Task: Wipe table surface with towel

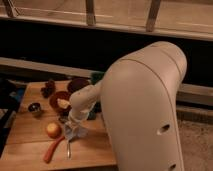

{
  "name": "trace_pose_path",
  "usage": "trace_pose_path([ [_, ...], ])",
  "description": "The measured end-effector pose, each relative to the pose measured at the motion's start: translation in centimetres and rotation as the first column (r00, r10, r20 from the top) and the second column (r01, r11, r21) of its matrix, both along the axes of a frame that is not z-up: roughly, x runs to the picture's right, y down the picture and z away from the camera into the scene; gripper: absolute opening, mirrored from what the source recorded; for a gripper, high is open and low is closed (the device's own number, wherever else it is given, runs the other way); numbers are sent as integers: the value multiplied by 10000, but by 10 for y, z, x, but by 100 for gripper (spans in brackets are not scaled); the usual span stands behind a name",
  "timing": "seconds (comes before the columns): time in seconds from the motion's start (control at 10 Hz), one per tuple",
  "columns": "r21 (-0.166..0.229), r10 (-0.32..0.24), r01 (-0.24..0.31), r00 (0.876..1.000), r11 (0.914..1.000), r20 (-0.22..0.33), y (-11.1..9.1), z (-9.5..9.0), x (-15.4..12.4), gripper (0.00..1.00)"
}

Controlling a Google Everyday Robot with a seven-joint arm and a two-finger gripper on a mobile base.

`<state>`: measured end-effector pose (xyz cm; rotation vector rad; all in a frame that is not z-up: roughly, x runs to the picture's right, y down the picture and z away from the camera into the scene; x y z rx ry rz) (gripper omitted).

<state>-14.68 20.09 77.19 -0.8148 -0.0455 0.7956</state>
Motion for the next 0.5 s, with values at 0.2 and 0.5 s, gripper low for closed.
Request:
trace_pose_path([
  [0.2,-211,155,-164,9989,9996,-442,15,-8,39,0],
  [0.5,-212,292,-308,9969,9993,-726,27,-15,87,0],
])
